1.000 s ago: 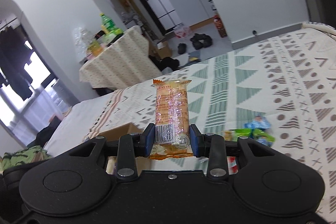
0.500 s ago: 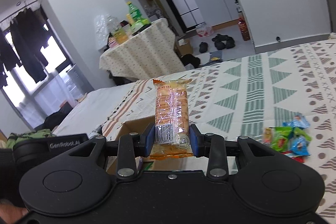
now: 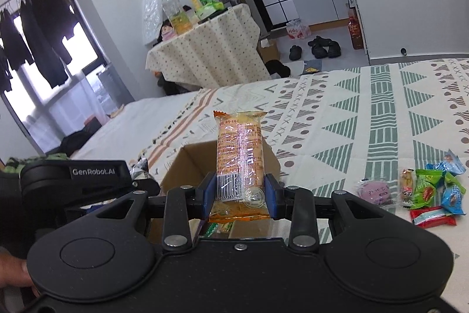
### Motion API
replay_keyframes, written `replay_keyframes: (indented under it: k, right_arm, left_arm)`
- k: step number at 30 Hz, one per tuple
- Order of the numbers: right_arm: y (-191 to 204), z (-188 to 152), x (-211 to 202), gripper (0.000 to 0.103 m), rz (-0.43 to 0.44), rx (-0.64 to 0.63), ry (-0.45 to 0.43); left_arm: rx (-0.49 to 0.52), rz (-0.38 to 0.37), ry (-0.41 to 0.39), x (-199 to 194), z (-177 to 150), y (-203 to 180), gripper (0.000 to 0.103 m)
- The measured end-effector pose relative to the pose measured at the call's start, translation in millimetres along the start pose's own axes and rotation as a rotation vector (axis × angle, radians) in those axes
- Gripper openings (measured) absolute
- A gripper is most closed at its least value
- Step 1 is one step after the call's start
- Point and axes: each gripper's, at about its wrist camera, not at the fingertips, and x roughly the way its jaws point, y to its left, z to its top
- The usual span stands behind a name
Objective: Organize snacks
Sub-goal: 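Carry the clear pack in the left tool while the right tool carries the orange wafer pack over the box, then open both tools to drop the clear pack and orange wafer pack into the box, then withdraw both tools from the box toward the remaining snacks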
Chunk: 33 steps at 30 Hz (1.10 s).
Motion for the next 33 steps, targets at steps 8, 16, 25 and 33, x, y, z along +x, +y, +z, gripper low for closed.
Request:
replay_keyframes:
  k: [8, 16, 25, 33]
  right_arm:
    - [10, 2, 26, 0.035, -0.025, -0.004, 0.03]
    - [19, 3, 44, 0.035, -0.012, -0.016, 0.037]
    - [17, 6, 32, 0.07, -0.012, -0.011, -0.01]
    - [10, 8, 13, 0.08, -0.051, 0.029, 0.03]
  left_arm:
    - [0.031, -0.069, 0.071, 33, 9, -6, 0.053]
    - [0.046, -0.045, 0.093, 44, 20, -7, 0.061]
    - [0.026, -0.01, 0.1, 34, 18, -5, 0.074]
    - [0.047, 0.067, 0.104, 11, 9, -15, 0.081]
